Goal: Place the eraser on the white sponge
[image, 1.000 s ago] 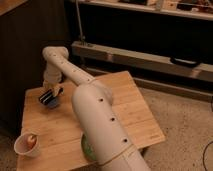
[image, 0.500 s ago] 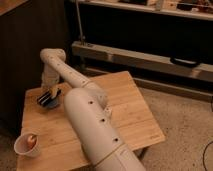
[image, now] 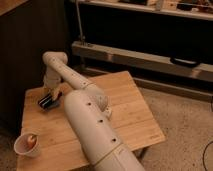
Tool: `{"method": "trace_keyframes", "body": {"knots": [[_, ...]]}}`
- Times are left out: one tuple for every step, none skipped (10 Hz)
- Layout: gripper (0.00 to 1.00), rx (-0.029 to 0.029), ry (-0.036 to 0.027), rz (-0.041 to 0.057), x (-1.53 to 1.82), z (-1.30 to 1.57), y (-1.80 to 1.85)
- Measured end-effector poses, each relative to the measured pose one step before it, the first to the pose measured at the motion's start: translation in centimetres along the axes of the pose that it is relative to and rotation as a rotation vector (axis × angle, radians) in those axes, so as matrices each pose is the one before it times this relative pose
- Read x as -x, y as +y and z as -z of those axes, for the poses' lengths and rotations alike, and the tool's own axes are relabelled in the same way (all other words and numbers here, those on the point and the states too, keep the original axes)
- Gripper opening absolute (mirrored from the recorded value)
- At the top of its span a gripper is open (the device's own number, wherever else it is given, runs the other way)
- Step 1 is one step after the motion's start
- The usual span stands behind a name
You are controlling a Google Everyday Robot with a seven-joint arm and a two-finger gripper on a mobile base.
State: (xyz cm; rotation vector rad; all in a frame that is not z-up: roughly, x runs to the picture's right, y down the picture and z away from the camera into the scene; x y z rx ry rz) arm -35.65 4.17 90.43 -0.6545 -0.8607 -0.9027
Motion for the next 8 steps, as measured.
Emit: {"method": "trace_keyframes", "body": {"knots": [[0.80, 0.00112, 0.00136, 0.00389, 0.142, 0.021, -0.037], [0.80, 0.00597, 0.00211, 0.00366, 0.210, -0.162, -0.029], [0.80, 0.00143, 0.00147, 0.00094, 0.128, -0.002, -0.030], [0.80, -0.00224, -0.00310, -0.00425, -0.059, 0.154, 0.249], [0.80, -0.03240, -0.02750, -0.00637, -0.233, 0.972, 0.618], [0.80, -0.03944, -0.03249, -0.00086, -0.236, 1.424, 0.676], [0.80, -0.02634, -0.01875, 0.00160, -0.189, 1.083, 0.477], [0.80, -0.03797, -0.02816, 0.00937, 0.117, 1.471, 0.550]]}}
